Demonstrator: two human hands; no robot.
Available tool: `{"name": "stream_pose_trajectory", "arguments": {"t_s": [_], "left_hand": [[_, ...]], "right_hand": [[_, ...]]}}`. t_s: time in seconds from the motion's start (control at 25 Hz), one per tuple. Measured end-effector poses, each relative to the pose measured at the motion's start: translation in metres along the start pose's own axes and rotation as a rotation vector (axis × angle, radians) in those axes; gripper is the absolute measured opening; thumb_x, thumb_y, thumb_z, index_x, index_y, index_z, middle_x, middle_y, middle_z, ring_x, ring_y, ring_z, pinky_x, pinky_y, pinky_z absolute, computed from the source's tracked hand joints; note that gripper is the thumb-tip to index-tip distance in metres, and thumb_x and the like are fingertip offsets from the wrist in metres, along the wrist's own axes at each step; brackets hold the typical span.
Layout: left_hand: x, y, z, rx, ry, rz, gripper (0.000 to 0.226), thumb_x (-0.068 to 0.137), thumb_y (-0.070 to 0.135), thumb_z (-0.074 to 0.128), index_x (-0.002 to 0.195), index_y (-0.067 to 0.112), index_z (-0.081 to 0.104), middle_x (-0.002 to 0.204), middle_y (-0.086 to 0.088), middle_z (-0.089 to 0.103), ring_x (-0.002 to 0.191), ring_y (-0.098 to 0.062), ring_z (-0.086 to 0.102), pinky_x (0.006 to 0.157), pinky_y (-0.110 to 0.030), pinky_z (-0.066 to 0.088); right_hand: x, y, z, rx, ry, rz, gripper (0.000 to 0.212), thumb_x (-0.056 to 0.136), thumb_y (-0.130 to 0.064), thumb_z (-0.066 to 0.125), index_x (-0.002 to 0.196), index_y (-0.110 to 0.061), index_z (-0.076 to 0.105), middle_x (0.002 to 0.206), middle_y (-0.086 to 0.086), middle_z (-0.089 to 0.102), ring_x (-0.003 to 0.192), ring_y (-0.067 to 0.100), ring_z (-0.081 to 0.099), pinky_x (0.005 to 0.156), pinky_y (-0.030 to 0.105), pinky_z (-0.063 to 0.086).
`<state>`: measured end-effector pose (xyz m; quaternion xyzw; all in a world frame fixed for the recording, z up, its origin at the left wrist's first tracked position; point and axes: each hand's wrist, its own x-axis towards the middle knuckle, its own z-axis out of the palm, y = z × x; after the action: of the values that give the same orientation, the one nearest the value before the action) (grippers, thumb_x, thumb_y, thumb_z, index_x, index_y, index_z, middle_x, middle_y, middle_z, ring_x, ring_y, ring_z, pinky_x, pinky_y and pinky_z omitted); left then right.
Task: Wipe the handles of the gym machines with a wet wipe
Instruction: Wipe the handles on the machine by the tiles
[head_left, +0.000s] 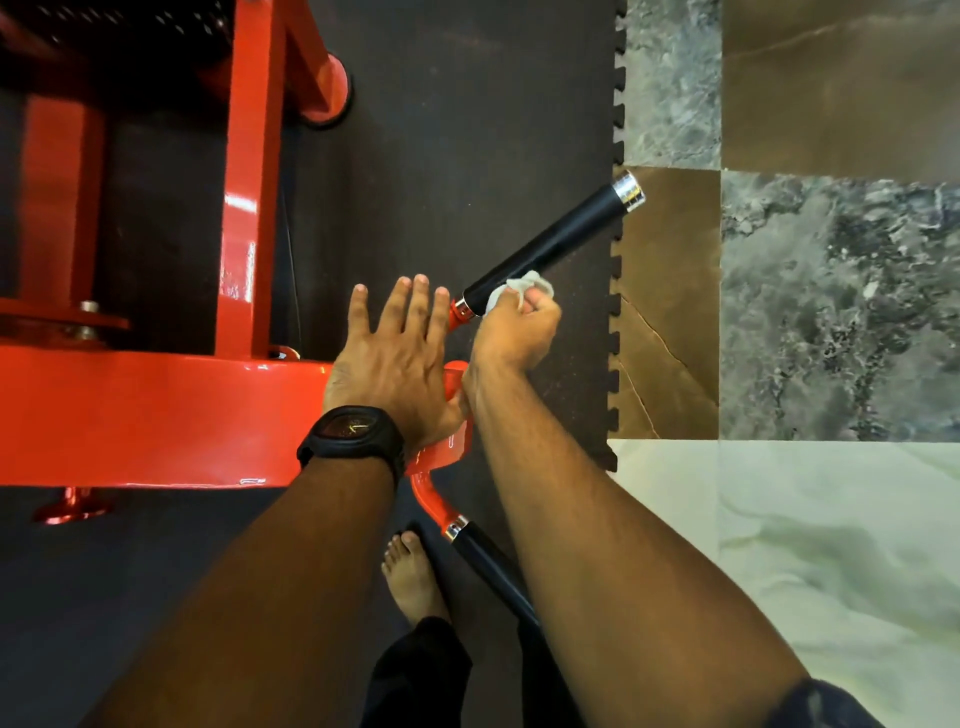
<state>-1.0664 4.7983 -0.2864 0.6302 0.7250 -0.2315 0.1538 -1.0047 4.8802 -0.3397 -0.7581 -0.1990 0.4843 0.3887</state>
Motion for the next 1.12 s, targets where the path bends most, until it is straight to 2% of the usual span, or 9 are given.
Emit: {"name": "stream_pose_trajectory", "arguments": {"t_s": [0.12, 0.28, 0.44, 0.6, 0.76, 0.84, 0.92, 1.0, 1.12], "left_hand": [[0.001, -0.001, 0.0, -0.005, 0.014, -0.003, 0.094, 0.092, 0.069, 0.018, 0.158, 0.009, -0.011, 0.167, -0.014, -0.007, 0.155, -0.028, -0.005, 0.121, -0.062, 0.0], [0.002, -0.001, 0.001, 0.001, 0.007, -0.005, 0.096, 0.09, 0.069, 0.024, 0.158, 0.01, -0.01, 0.167, -0.015, -0.004, 0.155, -0.029, -0.003, 0.121, -0.062, 0.002], [0.002, 0.0, 0.001, 0.012, 0.008, -0.009, 0.1, 0.087, 0.069, 0.028, 0.158, 0.009, -0.01, 0.167, -0.015, -0.004, 0.155, -0.029, -0.002, 0.121, -0.062, 0.003], [0.002, -0.001, 0.001, 0.01, 0.003, -0.012, 0.099, 0.088, 0.068, 0.027, 0.158, 0.009, -0.01, 0.167, -0.015, -0.004, 0.155, -0.029, -0.002, 0.121, -0.062, 0.002], [0.001, 0.001, -0.001, 0.014, -0.005, -0.018, 0.098, 0.089, 0.067, 0.027, 0.158, 0.01, -0.011, 0.167, -0.015, -0.006, 0.155, -0.028, -0.004, 0.121, -0.062, 0.002], [0.001, 0.001, -0.001, 0.015, -0.01, -0.02, 0.098, 0.089, 0.067, 0.027, 0.158, 0.009, -0.011, 0.167, -0.015, -0.007, 0.155, -0.028, -0.004, 0.121, -0.062, 0.002], [0.001, 0.001, -0.001, 0.016, -0.017, -0.01, 0.098, 0.089, 0.068, 0.026, 0.158, 0.009, -0.012, 0.167, -0.015, -0.007, 0.155, -0.028, -0.005, 0.121, -0.061, 0.002], [0.001, 0.001, 0.0, 0.01, 0.0, -0.016, 0.098, 0.088, 0.069, 0.027, 0.158, 0.01, -0.01, 0.167, -0.015, -0.006, 0.155, -0.028, -0.003, 0.121, -0.061, 0.002], [0.003, 0.0, 0.002, 0.014, 0.005, -0.017, 0.1, 0.087, 0.069, 0.027, 0.158, 0.01, -0.01, 0.167, -0.015, -0.004, 0.155, -0.028, -0.002, 0.121, -0.061, 0.002]], "right_hand": [[0.001, 0.004, 0.0, 0.049, -0.112, 0.186, 0.018, 0.099, -0.006, 0.049, 0.095, -0.018, 0.062, 0.085, -0.002, 0.062, 0.068, 0.008, 0.055, 0.063, 0.018, 0.047], [0.006, -0.015, -0.005, 0.179, -0.159, 0.407, 0.03, 0.099, 0.0, 0.048, 0.08, -0.018, 0.062, 0.071, -0.003, 0.059, 0.062, 0.006, 0.054, 0.069, 0.025, 0.048], [0.009, -0.016, -0.013, 0.209, -0.211, 0.283, 0.027, 0.101, 0.002, 0.046, 0.09, -0.017, 0.062, 0.075, -0.006, 0.059, 0.069, 0.004, 0.056, 0.076, 0.022, 0.052], [0.029, -0.023, -0.017, 0.33, -0.25, 0.27, 0.027, 0.102, 0.006, 0.04, 0.115, 0.003, 0.063, 0.083, -0.001, 0.063, 0.076, 0.002, 0.059, 0.077, 0.022, 0.051], [0.016, -0.024, -0.021, 0.117, -0.257, 0.145, 0.024, 0.103, 0.0, 0.044, 0.115, 0.007, 0.063, 0.074, -0.006, 0.056, 0.068, 0.005, 0.053, 0.067, 0.016, 0.045], [0.001, -0.027, -0.023, -0.12, -0.137, -0.097, 0.029, 0.101, -0.007, 0.052, 0.127, -0.005, 0.064, 0.094, -0.009, 0.064, 0.084, 0.006, 0.06, 0.071, 0.005, 0.044], [0.003, -0.028, -0.03, -0.397, -0.136, -0.555, 0.036, 0.1, -0.009, 0.054, 0.136, -0.013, 0.06, 0.121, -0.001, 0.067, 0.108, 0.015, 0.065, 0.088, 0.01, 0.049], [0.021, -0.023, -0.037, -0.755, -0.372, -0.999, 0.048, 0.096, 0.002, 0.053, 0.143, -0.008, 0.051, 0.145, 0.011, 0.053, 0.137, 0.026, 0.048, 0.109, 0.03, 0.043], [0.051, -0.023, -0.046, -1.457, -0.605, -1.516, 0.053, 0.093, 0.002, 0.046, 0.146, 0.001, 0.043, 0.152, 0.016, 0.043, 0.146, 0.032, 0.032, 0.117, 0.038, 0.034]]}}
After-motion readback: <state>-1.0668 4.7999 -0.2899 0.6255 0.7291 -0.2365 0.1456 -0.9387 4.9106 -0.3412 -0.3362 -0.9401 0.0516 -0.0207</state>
